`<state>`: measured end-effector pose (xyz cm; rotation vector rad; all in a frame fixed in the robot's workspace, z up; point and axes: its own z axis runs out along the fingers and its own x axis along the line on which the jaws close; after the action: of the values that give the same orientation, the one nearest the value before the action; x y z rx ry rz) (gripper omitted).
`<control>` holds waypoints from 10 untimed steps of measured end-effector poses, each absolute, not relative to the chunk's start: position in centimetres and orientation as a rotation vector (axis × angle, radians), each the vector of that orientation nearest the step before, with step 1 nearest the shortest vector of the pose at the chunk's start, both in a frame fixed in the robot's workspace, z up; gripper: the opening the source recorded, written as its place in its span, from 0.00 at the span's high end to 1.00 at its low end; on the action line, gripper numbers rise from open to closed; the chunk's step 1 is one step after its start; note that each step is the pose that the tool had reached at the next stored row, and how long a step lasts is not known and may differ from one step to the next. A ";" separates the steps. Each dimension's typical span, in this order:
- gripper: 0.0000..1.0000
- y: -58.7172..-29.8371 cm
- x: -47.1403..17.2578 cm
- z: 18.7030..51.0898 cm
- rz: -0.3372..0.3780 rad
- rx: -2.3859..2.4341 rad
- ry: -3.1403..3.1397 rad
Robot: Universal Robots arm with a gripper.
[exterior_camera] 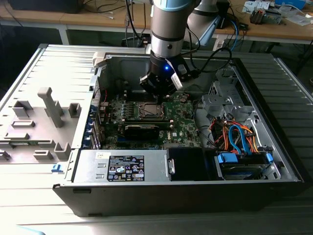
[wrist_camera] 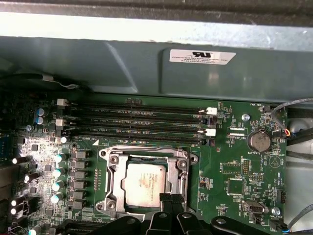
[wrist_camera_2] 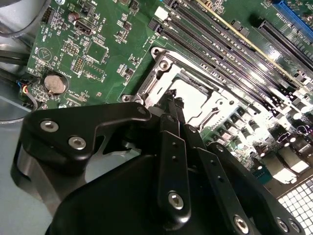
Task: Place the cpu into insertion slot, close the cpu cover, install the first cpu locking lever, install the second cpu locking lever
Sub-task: 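Install the second cpu locking lever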
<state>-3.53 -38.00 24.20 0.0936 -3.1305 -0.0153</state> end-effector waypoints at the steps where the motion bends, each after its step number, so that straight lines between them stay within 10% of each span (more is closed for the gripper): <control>1: 0.89 -38.1 -3.5 24.2 -0.015 0.094 -3.130; 10: 0.89 -39.1 -3.3 24.2 -0.016 0.094 -3.130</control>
<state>-3.29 -39.11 24.17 0.0936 -3.1303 -0.0156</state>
